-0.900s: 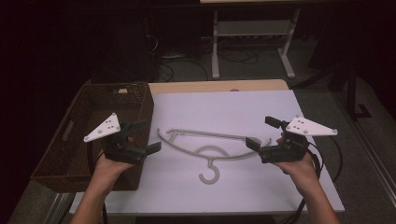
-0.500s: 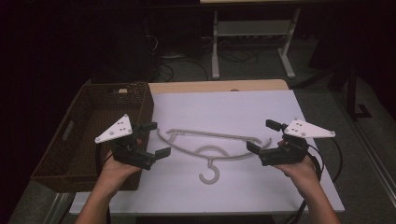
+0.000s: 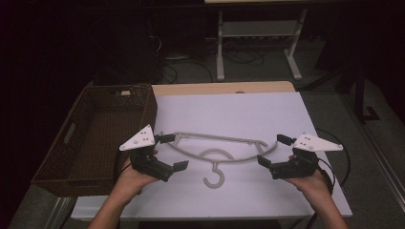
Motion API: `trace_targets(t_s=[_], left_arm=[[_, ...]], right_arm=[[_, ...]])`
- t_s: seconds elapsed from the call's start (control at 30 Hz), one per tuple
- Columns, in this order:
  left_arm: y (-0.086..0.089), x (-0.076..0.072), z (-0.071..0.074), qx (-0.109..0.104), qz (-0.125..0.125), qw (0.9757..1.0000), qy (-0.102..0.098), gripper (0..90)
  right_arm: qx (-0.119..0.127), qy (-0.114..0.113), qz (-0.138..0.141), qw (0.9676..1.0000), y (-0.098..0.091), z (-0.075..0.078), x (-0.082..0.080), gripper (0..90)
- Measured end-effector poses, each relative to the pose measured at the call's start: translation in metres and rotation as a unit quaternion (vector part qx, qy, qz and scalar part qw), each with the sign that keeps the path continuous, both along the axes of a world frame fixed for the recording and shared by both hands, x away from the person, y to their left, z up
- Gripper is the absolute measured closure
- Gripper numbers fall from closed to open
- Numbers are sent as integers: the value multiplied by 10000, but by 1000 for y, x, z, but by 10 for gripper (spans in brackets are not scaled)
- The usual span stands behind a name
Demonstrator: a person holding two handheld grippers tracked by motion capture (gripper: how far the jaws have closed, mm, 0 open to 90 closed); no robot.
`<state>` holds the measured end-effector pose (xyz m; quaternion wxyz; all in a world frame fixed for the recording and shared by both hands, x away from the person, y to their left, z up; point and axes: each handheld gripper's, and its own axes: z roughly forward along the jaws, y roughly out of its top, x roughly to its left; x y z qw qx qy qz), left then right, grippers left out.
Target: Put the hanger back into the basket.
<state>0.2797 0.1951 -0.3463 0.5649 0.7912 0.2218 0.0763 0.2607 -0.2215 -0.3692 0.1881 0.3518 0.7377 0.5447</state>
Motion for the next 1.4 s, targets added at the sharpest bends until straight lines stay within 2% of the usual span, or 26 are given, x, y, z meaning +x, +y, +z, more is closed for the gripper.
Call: trace_targets(t_s=[0.37,0.63,0.87,0.93,1.03,1.13,1.17,1.23,1.27,1.3,1.37,1.4], left_arm=[[-19,1,-29,358,-143,9989,261,0],[-26,7,-42,545,-204,9978,312,0],[-28,9,-50,511,-201,9979,334,0],[-28,9,-53,495,-201,9980,353,0],[-30,7,-57,488,-227,9978,381,0],[-30,7,-60,500,-246,9977,387,0],[-30,7,-62,522,-254,9975,409,0],[-29,6,-63,513,-234,9975,421,0],[-29,6,-63,513,-234,9975,421,0],[-28,6,-63,514,-243,9975,419,0],[-28,6,-64,508,-236,9976,418,0],[-28,6,-64,508,-236,9976,418,0]], right_arm=[[-79,180,-125,9997,-12,-21,-11,0],[-153,217,-194,9995,-14,-29,-13,0],[-167,248,-174,9994,-12,-31,-10,0],[-226,312,-147,9991,-11,-33,-8,27],[-323,549,-97,9979,-7,-37,-4,134],[-390,619,-135,9972,-6,-37,1,169],[-388,726,-141,9965,-5,-36,7,260],[-428,829,-147,9955,-3,-37,13,358],[-428,829,-147,9955,-3,-37,13,358],[-530,910,-160,9943,1,-38,19,481],[-615,996,-164,9930,5,-41,27,593],[-615,996,-164,9930,5,-41,27,593]])
